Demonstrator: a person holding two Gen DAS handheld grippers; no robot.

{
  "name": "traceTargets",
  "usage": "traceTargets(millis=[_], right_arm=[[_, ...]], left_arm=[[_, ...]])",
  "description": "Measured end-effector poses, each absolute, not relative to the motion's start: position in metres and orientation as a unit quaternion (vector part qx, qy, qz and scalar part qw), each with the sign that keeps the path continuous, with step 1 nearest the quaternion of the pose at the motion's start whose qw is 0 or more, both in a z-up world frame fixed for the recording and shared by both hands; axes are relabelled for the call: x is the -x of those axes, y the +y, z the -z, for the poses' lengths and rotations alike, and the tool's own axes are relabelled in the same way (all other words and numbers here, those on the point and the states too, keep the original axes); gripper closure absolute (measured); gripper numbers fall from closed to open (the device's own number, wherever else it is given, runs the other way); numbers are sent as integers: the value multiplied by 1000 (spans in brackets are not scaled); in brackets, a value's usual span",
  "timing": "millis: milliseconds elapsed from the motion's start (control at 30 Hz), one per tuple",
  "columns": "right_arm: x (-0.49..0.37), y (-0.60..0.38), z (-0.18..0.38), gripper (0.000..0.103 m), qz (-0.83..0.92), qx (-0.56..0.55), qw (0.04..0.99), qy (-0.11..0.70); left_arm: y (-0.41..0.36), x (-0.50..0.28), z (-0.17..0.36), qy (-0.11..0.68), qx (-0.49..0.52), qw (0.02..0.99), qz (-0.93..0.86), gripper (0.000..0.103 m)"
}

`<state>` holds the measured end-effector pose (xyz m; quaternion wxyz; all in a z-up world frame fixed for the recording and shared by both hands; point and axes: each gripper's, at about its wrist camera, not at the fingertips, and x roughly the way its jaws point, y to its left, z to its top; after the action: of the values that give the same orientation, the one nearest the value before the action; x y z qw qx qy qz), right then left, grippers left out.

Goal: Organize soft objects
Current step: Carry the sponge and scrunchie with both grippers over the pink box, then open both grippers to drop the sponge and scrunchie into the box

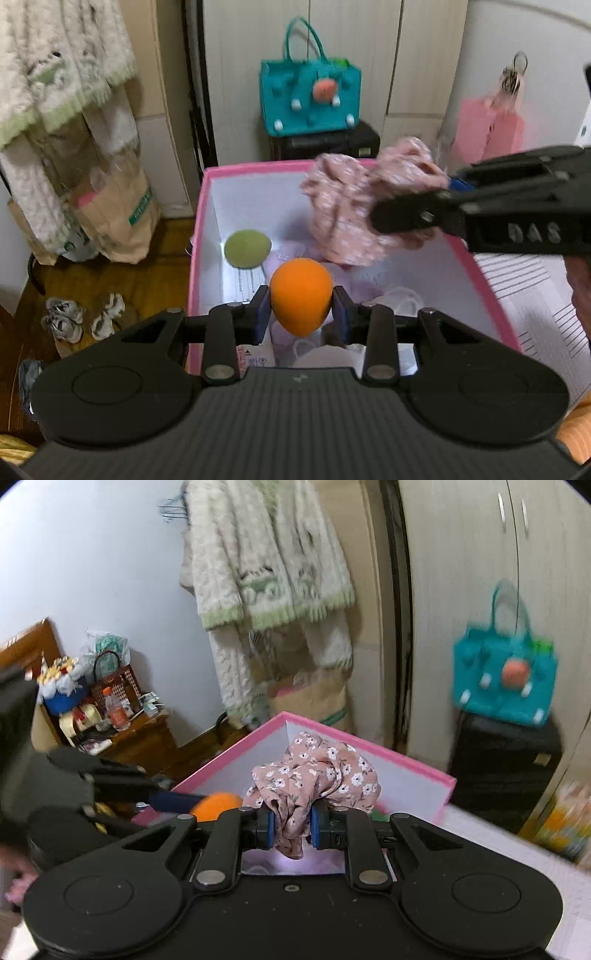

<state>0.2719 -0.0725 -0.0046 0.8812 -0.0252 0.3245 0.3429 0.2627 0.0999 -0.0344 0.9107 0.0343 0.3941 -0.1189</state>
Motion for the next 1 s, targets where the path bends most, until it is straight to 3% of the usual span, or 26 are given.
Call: traceTargets(millis=[200,667,733,800,933,1000], right_arm=[[-316,-55,30,81,-338,-6,855,393],[-364,-38,56,77,-305,-36,827,471],[-364,-41,60,67,-299,-33,828,473],[-362,-43,63,51,-299,-34,821,485],[-342,-49,52,46,-293,-9,833,469],[-328,-55,42,36,-296,-5,840,455]], left_arm=[[95,-291,49,434,-47,893,108,69],[73,-290,55,426,-104,888,140,68],[69,-292,55,424,-110,889,133,67],[70,-293,55,431,-109,887,124,59],[77,-280,48,413,-94,897,122,53],[81,-273,44,401,-81,905,116,53]])
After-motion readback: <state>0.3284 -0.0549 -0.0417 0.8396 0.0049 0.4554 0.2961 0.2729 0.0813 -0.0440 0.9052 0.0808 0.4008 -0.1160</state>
